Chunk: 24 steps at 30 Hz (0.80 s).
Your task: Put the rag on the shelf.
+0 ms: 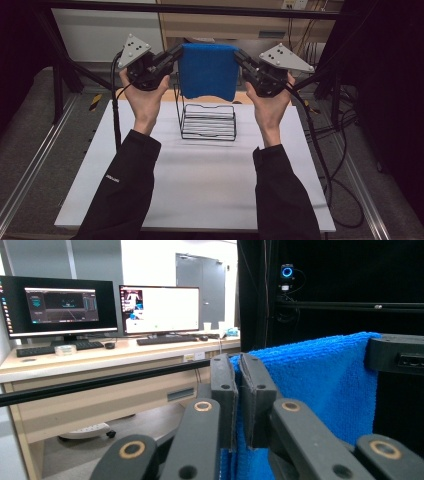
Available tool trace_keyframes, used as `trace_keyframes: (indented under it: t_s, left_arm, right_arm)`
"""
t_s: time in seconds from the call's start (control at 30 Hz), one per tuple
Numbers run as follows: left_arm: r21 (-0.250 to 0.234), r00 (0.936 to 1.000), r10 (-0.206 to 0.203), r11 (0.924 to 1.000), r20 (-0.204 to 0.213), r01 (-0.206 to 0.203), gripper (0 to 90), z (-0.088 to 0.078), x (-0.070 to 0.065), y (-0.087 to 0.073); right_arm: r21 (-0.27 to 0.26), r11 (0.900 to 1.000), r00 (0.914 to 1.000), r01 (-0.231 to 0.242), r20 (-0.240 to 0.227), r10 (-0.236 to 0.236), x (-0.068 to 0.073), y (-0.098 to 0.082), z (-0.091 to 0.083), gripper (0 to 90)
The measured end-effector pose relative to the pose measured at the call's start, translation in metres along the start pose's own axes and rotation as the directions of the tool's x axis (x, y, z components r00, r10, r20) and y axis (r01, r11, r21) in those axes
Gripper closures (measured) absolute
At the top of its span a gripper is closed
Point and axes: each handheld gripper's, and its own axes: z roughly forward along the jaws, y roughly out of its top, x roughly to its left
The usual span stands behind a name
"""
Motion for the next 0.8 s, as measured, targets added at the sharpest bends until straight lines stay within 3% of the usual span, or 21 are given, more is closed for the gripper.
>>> trace_keyframes:
  t_s: [0.27,0.7,0.8]
  left_arm:
    - [-0.006,0.9997,-0.019,0.9998,-0.016,0.019,85.5,0.008,0.005,0.004]
    - [-0.008,0.9994,0.0,1.0,-0.035,0.0,85.5,0.023,0.013,0.011]
    - [-0.011,0.9993,-0.011,0.9999,-0.036,0.011,85.4,0.029,0.016,0.011]
  right_arm:
    - [-0.002,1.0,0.9998,-0.012,0.016,0.012,-0.006,0.006,0.012,86.7]
    - [-0.003,1.0,0.9997,-0.01,0.024,0.01,-0.017,0.01,0.03,86.7]
    - [-0.005,1.0,0.9996,-0.015,0.025,0.015,-0.02,0.009,0.033,86.7]
